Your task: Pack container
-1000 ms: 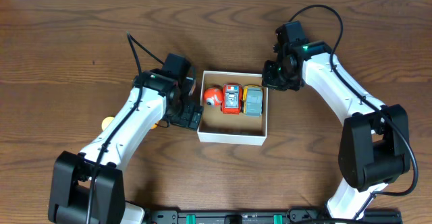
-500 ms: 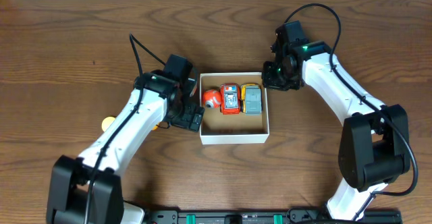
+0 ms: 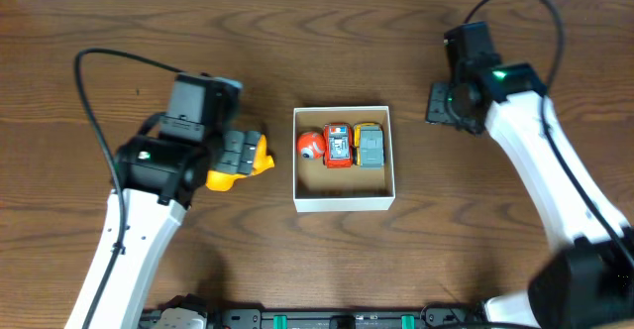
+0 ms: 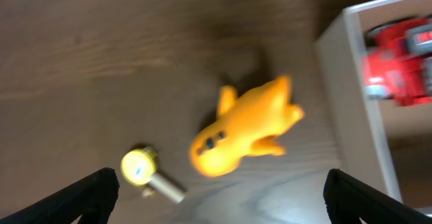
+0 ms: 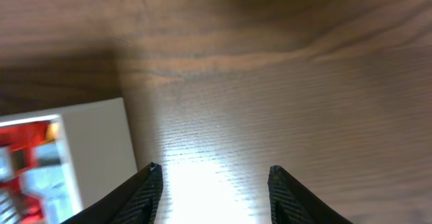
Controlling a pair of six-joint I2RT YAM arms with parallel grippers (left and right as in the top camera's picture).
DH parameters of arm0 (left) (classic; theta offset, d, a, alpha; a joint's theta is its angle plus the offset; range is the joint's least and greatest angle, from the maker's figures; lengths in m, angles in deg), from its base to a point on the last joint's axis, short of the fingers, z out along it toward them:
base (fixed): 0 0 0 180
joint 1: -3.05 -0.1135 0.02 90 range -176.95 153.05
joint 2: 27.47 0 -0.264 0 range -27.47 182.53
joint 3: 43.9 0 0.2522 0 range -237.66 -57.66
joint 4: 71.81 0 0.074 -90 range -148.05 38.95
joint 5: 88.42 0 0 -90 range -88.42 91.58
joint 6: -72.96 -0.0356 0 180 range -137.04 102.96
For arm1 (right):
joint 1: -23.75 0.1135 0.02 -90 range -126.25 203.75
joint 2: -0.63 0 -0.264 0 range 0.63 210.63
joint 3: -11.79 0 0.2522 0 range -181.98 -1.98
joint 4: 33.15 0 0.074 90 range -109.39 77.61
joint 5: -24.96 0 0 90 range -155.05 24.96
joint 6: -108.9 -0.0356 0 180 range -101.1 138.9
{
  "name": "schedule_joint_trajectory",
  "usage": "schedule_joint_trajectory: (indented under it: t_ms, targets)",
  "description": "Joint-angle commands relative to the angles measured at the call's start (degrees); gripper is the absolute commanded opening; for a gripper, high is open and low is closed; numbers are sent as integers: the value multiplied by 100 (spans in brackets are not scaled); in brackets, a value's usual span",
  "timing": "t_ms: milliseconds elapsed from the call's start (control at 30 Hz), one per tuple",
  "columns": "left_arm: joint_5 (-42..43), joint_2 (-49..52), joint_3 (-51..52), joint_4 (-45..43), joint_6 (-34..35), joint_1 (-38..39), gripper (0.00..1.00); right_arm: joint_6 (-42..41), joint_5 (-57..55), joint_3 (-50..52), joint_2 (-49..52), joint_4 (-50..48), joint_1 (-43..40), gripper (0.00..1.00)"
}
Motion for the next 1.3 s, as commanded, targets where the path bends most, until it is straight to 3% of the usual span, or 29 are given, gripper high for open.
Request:
schedule_joint_trajectory:
  t_ms: [0, 200, 433, 867, 967, 1267]
  targets:
    - [-179, 76, -63, 129, -192, -636, 98, 24, -238, -11, -452, 103, -4, 54]
    - [-109, 199, -48, 149, 431, -2065, 98, 24, -236, -9, -813, 461, -9, 57]
    - [310, 638, 70, 157, 887, -2835, 98, 26, -236, -7, -787, 787, -4, 61]
    - [713, 1526, 861, -306, 2872, -2887, 98, 267, -238, -7, -778, 750, -7, 66]
    - [1097, 1526, 1325, -739, 2986, -2887, 98, 310, -238, -7, -778, 750, -7, 66]
    - [1113, 1532, 2312, -1484, 3427, -2889, 98, 323, -234, -7, -778, 756, -4, 66]
